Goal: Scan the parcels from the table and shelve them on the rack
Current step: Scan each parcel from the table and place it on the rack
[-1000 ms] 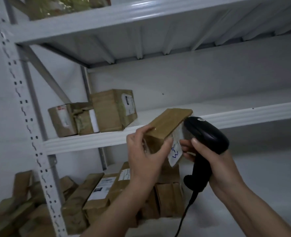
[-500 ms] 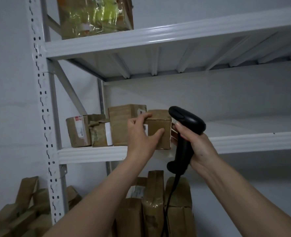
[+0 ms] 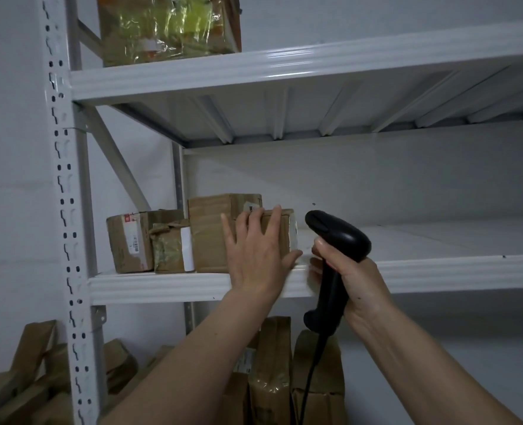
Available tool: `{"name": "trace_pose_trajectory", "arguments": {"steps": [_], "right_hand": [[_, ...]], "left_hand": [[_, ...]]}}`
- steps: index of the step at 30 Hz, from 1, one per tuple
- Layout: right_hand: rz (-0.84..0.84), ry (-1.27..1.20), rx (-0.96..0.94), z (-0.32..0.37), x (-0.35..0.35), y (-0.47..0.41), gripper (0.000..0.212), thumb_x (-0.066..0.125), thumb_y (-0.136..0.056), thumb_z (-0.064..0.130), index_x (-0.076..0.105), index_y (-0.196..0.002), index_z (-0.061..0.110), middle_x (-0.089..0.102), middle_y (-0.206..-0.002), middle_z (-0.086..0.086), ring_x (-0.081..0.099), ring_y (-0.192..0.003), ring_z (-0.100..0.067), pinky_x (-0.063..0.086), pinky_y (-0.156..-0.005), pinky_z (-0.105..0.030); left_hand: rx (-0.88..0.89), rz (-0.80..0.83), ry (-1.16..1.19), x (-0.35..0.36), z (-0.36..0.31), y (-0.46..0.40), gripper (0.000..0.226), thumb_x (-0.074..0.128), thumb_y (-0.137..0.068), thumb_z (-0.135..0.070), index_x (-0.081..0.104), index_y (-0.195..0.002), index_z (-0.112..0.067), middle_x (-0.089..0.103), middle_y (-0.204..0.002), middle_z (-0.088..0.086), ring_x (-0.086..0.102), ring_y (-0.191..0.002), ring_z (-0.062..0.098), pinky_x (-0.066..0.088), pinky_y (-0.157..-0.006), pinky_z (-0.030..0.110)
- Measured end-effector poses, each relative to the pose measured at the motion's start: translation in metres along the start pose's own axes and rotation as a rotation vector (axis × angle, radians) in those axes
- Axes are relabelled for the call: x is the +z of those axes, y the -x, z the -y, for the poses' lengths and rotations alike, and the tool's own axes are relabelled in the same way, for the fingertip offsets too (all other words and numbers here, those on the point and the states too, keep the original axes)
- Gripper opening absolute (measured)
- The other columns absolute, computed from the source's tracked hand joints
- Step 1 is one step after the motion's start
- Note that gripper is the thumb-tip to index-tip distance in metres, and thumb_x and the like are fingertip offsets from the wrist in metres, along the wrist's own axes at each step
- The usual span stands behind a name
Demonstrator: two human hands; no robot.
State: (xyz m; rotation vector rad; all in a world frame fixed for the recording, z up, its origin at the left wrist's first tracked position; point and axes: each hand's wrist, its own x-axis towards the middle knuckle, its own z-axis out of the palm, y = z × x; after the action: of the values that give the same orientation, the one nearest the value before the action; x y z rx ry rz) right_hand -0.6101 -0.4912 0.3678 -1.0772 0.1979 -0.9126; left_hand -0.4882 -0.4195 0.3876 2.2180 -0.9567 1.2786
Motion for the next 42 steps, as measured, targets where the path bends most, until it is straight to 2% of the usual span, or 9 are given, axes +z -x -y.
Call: {"name": "trace_pose_trajectory", "arguments": {"steps": [4, 7, 13, 17, 22, 28, 34, 39, 42], "right_hand": [[0.038, -0.037, 0.027, -0.004, -0.012, 0.009, 0.038, 0.076, -0.069, 0.019, 0.068, -0.104, 0.005, 0.073, -0.087, -0.014, 0.069, -0.083, -0.027, 0.057, -0.084, -0.04], [0.106, -0.038, 0.07, -0.012, -0.02, 0.02, 0.037, 0.075, -0.073, 0.017, 0.068, -0.105, 0.002, 0.069, -0.079, -0.011, 0.065, -0.071, -0.021, 0.056, -0.071, -0.032], [0.275, 0.025, 0.215, -0.05, -0.026, 0.045, 0.015, 0.073, -0.08, 0.012, 0.07, -0.093, 0.005, 0.064, -0.068, -0.007, 0.06, -0.059, -0.015, 0.051, -0.059, -0.025], [0.398, 0.035, 0.341, -0.095, -0.021, 0.07, 0.008, 0.07, -0.084, 0.01, 0.069, -0.089, 0.003, 0.062, -0.068, -0.009, 0.057, -0.059, -0.017, 0.049, -0.059, -0.028], [0.487, 0.078, 0.506, -0.148, -0.011, 0.116, 0.007, 0.068, -0.086, 0.008, 0.067, -0.081, 0.003, 0.06, -0.067, -0.008, 0.056, -0.058, -0.016, 0.048, -0.055, -0.026], [0.48, 0.114, 0.666, -0.203, 0.018, 0.164, 0.009, 0.072, -0.083, 0.009, 0.067, -0.077, 0.004, 0.059, -0.067, -0.012, 0.056, -0.059, -0.022, 0.046, -0.058, -0.033], [0.396, 0.14, 0.739, -0.265, 0.086, 0.206, 0.007, 0.074, -0.079, 0.006, 0.068, -0.082, 0.002, 0.061, -0.065, -0.009, 0.056, -0.059, -0.02, 0.048, -0.059, -0.031], [0.288, 0.175, 0.822, -0.33, 0.16, 0.249, 0.011, 0.077, -0.077, 0.005, 0.068, -0.084, 0.003, 0.064, -0.067, -0.009, 0.058, -0.061, -0.021, 0.049, -0.059, -0.031], [0.237, 0.212, 0.851, -0.355, 0.2, 0.272, 0.012, 0.077, -0.077, 0.006, 0.067, -0.084, 0.005, 0.062, -0.063, -0.007, 0.058, -0.06, -0.021, 0.048, -0.057, -0.031]], "left_hand": [[0.029, -0.105, 0.155, 0.004, -0.003, 0.007, 0.077, 0.066, -0.082, -0.054, 0.037, -0.146, -0.023, 0.041, -0.146, 0.009, 0.03, -0.14, 0.027, 0.003, -0.12, 0.048], [-0.012, -0.252, 0.379, 0.008, -0.004, 0.031, 0.062, 0.073, -0.081, -0.031, 0.049, -0.137, -0.016, 0.046, -0.139, 0.01, 0.038, -0.132, 0.027, 0.026, -0.115, 0.044], [-0.269, -0.303, 0.67, 0.006, 0.009, 0.118, 0.042, 0.056, -0.084, -0.01, 0.056, -0.125, -0.013, 0.054, -0.115, 0.0, 0.051, -0.106, 0.014, 0.041, -0.091, 0.021], [-0.55, -0.174, 0.692, 0.001, 0.037, 0.196, 0.031, 0.052, -0.09, 0.0, 0.061, -0.113, -0.019, 0.06, -0.104, -0.003, 0.058, -0.091, 0.006, 0.049, -0.079, 0.023], [-0.961, 0.086, 0.636, -0.023, 0.088, 0.28, 0.025, 0.052, -0.094, -0.004, 0.062, -0.101, -0.026, 0.063, -0.093, -0.001, 0.061, -0.082, 0.017, 0.049, -0.069, 0.021], [-1.286, 0.403, 0.596, -0.065, 0.156, 0.348, 0.027, 0.065, -0.091, -0.012, 0.055, -0.116, -0.018, 0.061, -0.099, 0.005, 0.057, -0.079, 0.01, 0.044, -0.058, 0.015], [-1.398, 0.528, 0.523, -0.112, 0.252, 0.4, 0.04, 0.069, -0.088, -0.024, 0.055, -0.124, -0.015, 0.061, -0.109, 0.004, 0.06, -0.093, 0.016, 0.047, -0.072, 0.024], [-1.423, 0.543, 0.556, -0.157, 0.341, 0.432, 0.029, 0.067, -0.09, -0.02, 0.057, -0.118, -0.016, 0.062, -0.107, 0.0, 0.057, -0.087, 0.01, 0.044, -0.066, 0.018], [-1.45, 0.588, 0.575, -0.177, 0.388, 0.443, 0.029, 0.068, -0.09, -0.021, 0.056, -0.116, -0.018, 0.061, -0.103, -0.002, 0.058, -0.093, 0.013, 0.048, -0.078, 0.025]]}}
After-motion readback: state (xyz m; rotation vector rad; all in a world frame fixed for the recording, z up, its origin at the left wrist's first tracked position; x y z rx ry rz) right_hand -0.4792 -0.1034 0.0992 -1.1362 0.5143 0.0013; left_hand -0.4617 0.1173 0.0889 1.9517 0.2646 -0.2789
